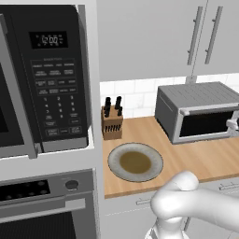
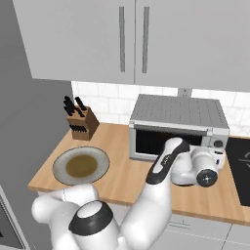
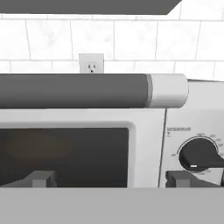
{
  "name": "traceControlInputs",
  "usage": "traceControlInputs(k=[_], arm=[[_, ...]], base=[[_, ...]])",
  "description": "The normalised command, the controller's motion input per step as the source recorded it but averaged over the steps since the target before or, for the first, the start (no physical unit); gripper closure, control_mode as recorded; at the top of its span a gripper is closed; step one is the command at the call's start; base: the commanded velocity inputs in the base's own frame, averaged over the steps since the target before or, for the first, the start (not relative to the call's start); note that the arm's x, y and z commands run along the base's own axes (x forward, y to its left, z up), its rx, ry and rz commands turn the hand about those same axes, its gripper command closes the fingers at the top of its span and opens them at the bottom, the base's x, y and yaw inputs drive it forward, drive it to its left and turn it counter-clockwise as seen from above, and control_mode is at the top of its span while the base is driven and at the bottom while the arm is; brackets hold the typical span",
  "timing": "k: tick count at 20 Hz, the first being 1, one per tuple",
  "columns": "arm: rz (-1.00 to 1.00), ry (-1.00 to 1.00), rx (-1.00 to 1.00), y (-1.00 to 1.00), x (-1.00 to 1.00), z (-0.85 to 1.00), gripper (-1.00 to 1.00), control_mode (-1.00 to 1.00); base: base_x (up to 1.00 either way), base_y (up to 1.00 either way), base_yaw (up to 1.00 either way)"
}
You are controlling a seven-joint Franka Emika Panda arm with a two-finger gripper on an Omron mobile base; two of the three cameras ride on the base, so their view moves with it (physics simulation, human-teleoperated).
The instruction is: Pick up the kebab skewer and baguette bread, and place them inside the toaster oven. Close the toaster oven door and start by setting the timer.
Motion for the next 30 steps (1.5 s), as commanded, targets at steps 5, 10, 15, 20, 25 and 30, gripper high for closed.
traceControlInputs(k=[5,10,15,20,25,30], arm=[[0.0,-0.02,0.03,-0.51,-0.28,-0.49,-1.0,-1.0],[0.0,-0.02,0.02,-0.2,-0.1,-0.49,-1.0,-1.0],[0.0,-0.03,0.01,0.0,0.01,-0.2,-1.0,-1.0],[0.0,-0.02,0.0,-0.01,0.12,-0.04,-1.0,-1.0],[0.06,-0.02,0.0,-0.15,0.16,-0.08,-1.0,-1.0],[0.1,-0.02,0.0,-0.28,0.08,-0.15,-1.0,-1.0]], base=[[0.0,0.0,0.0],[0.0,0.0,0.0],[0.0,0.0,0.0],[0.0,0.0,0.0],[0.0,0.0,0.0],[0.0,0.0,0.0]])
